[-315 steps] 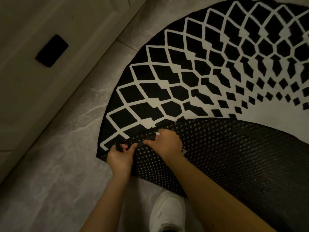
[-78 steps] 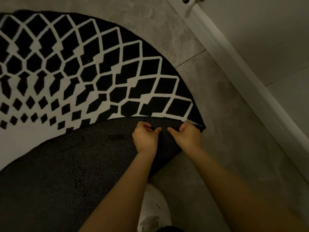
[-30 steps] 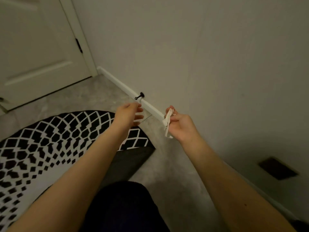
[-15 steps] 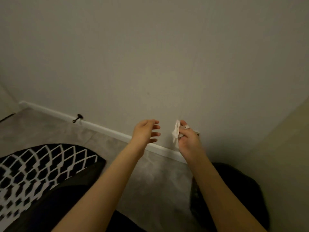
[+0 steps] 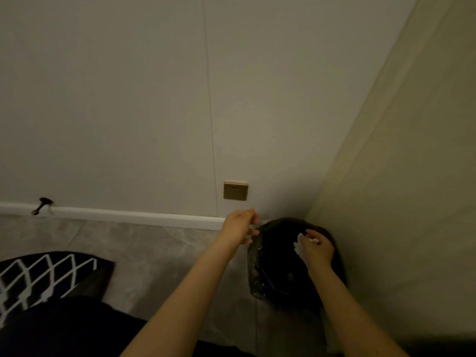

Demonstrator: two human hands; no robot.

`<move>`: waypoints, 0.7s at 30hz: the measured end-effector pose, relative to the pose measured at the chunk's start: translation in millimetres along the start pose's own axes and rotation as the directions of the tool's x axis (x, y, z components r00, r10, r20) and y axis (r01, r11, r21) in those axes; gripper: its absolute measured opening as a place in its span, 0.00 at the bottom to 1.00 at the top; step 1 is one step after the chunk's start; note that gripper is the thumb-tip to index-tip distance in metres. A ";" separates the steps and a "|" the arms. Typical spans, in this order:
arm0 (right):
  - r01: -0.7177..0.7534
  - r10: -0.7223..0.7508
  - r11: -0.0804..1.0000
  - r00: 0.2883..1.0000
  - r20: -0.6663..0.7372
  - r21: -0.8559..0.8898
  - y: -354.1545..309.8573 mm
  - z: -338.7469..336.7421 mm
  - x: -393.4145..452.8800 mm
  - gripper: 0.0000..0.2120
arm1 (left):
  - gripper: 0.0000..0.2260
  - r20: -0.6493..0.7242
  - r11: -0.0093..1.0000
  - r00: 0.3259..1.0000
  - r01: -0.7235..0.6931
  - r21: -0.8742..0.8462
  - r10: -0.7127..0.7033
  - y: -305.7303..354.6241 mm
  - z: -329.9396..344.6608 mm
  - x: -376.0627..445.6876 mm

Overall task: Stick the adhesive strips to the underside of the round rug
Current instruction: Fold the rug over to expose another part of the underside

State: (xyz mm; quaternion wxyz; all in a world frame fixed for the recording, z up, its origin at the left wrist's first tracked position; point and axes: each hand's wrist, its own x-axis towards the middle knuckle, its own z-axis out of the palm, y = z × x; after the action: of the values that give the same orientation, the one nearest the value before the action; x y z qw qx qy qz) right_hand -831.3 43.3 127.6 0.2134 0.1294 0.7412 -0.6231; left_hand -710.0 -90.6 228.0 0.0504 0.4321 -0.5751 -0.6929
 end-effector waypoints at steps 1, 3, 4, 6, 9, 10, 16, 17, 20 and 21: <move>-0.032 0.032 0.999 0.999 0.010 -0.020 2.7 -2.9 0.4 0.16 | 0.12 0.006 1.000 1.000 0.007 0.009 -0.007 -1.2 3.2 0.5; -0.129 0.131 0.990 0.990 0.043 -0.057 9.3 -8.3 6.5 0.16 | 0.12 0.018 1.000 1.000 0.008 0.030 -0.008 -2.9 6.6 1.8; -0.179 0.181 0.983 0.982 0.059 -0.047 10.4 -10.3 9.8 0.16 | 0.12 0.019 0.999 1.000 0.005 0.036 -0.005 -3.2 6.4 2.5; -0.266 0.267 0.964 0.960 0.086 -0.017 11.4 -13.3 13.9 0.17 | 0.12 0.014 0.999 1.000 -0.002 0.044 0.001 -3.4 4.2 5.2; -0.251 0.247 0.967 0.965 0.088 0.037 14.0 -12.5 11.7 0.19 | 0.11 -0.002 0.999 1.000 -0.003 0.048 0.003 -1.1 -1.8 7.7; -0.221 0.216 0.974 0.972 0.093 0.042 16.1 -10.1 10.7 0.19 | 0.11 -0.008 0.999 1.000 -0.007 0.049 0.007 -0.3 -4.7 8.2; -0.068 0.053 0.997 0.945 0.322 0.034 -10.4 60.1 -25.8 0.14 | 0.09 -0.155 0.984 0.980 -0.144 -0.100 0.128 18.7 -60.3 -7.9; -0.025 0.014 0.999 0.923 0.384 0.023 -18.9 76.4 -36.9 0.13 | 0.10 -0.196 0.973 0.967 -0.192 -0.127 0.165 25.0 -75.3 -13.2; 0.076 -0.074 0.997 0.813 0.578 0.021 -41.9 133.2 -76.2 0.10 | 0.12 -0.331 0.929 0.900 -0.345 -0.137 0.285 47.2 -134.5 -41.5; 0.084 -0.078 0.996 0.773 0.630 0.020 -45.9 155.1 -92.1 0.08 | 0.13 -0.388 0.913 0.864 -0.391 -0.118 0.320 53.7 -160.1 -55.7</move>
State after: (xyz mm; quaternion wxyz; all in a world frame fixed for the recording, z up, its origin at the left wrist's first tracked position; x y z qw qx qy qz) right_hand -747.7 -110.4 190.9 0.4225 -0.1195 0.6349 -0.6358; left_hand -593.2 -197.6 308.9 0.3238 0.4307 -0.5561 -0.6328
